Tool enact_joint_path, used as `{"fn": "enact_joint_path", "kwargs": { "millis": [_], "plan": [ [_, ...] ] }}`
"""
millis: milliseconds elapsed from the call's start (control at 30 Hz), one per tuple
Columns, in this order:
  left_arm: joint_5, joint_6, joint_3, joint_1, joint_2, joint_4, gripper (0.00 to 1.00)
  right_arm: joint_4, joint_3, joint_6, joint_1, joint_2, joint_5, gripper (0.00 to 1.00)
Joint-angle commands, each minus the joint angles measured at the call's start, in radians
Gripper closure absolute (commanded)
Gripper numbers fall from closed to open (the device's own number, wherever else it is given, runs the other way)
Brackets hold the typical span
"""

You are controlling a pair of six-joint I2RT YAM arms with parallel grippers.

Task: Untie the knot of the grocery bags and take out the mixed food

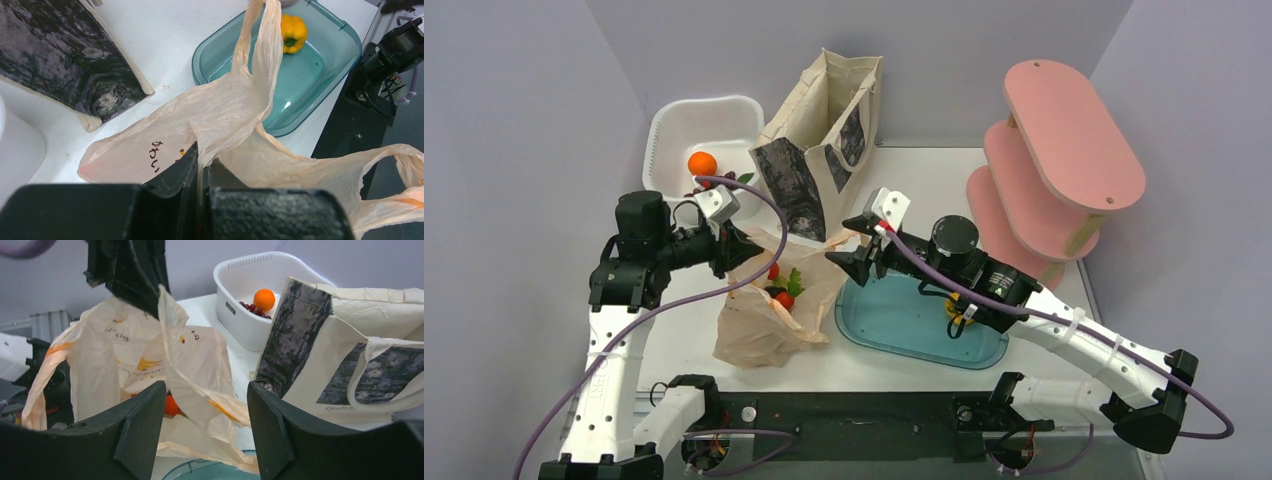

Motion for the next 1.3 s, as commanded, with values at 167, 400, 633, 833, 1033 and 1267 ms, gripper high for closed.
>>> {"fn": "enact_joint_path", "kwargs": {
  "millis": [167, 400, 633, 833, 1033, 1267],
  "plan": [
    [0.048, -0.067, 0.048, 0.006, 0.004, 0.101, 1.00, 0.037, -0.017, -0.177, 0.077, 0.092, 0.004, 0.37],
    [0.118, -0.012, 0.047, 0.005, -0.008, 0.071, 1.00, 0.081, 0.065, -0.306, 0.075, 0.306, 0.019, 0.30],
    [0.172, 0.064, 0.063, 0.007, -0.003, 0.018, 1.00, 0.152, 0.154, -0.307, 0.037, 0.478, 0.009, 0.37],
    [-0.072, 0.034, 0.127, 0.018, 0.037, 0.089, 0.71, 0.118, 0.276, 0.041, -0.063, 0.521, -0.111, 1.00],
    [-0.052, -0.048, 0.279, 0.036, 0.003, 0.174, 0.55, 0.130, 0.276, 0.395, -0.118, 0.506, -0.122, 1.00],
    [-0.035, -0.134, 0.347, -0.116, 0.009, 0.124, 0.55, 0.137, 0.260, 0.535, -0.147, 0.536, -0.147, 1.00]
  ]
}}
